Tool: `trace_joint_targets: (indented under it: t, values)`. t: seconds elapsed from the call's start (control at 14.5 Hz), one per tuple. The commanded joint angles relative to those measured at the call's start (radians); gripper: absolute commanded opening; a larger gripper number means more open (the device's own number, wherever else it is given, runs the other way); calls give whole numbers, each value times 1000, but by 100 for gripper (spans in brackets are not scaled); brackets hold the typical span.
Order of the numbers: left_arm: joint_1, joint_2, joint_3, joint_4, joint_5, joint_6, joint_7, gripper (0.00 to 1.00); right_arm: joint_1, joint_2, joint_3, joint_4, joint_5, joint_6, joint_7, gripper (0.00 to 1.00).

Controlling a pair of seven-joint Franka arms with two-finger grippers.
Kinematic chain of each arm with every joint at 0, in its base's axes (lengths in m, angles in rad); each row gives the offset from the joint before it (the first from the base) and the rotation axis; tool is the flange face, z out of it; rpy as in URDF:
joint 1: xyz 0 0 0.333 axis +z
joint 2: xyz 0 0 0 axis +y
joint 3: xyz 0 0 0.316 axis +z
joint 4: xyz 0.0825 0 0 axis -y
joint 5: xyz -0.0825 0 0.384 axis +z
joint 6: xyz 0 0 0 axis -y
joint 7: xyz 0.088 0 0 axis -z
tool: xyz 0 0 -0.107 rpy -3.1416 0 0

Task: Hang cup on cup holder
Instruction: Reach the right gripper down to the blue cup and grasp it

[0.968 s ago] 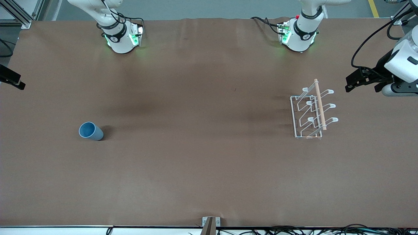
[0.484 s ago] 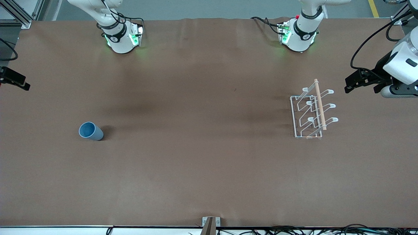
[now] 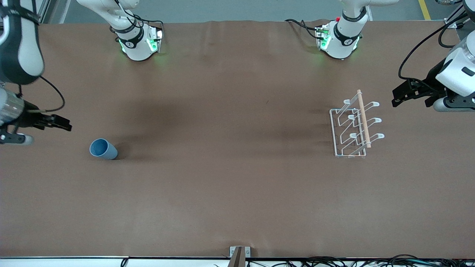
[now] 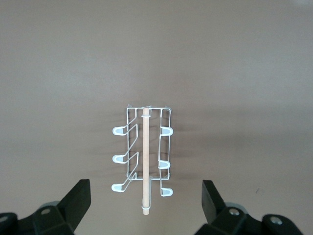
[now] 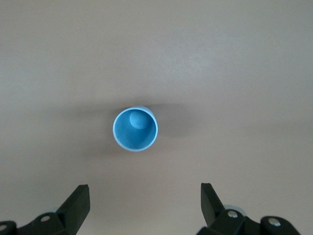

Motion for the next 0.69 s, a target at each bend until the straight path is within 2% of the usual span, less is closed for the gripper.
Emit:
trace_joint_targets:
  t: [0.0,0.28,0.62]
  values:
    - [-6,-1,3,-1,11,12,11,100,-3,45,1,-60,12,121,-29,100]
    - [-6,-7,5,25,11,2,5,100,-9,118,1,-149,12,309,-70,100]
    - [0,-36,5,41,11,-53,3,100,-12,208,1,-154,12,410,-92,100]
